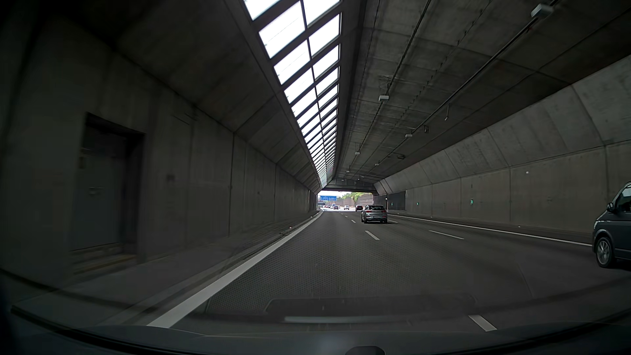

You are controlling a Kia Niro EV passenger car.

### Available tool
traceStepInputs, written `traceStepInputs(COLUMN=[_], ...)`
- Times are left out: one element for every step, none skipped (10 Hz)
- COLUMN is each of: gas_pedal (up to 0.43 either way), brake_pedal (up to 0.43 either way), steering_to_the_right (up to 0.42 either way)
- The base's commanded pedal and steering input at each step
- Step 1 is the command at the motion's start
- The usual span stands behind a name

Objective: Follow the waypoints while adhering to traffic rules and regulations

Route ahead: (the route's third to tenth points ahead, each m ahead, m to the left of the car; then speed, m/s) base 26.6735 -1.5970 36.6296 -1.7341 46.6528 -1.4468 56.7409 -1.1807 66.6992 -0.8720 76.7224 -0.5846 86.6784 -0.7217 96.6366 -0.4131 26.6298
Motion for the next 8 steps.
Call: traceStepInputs(gas_pedal=[0.000, 0.000, 0.000, 0.000, 0.000, 0.000, 0.000, 0.000], brake_pedal=[0.000, 0.000, 0.000, 0.000, 0.000, 0.000, 0.000, 0.000], steering_to_the_right=[0.000, 0.000, 0.000, 0.000, 0.000, 0.000, 0.000, 0.000])
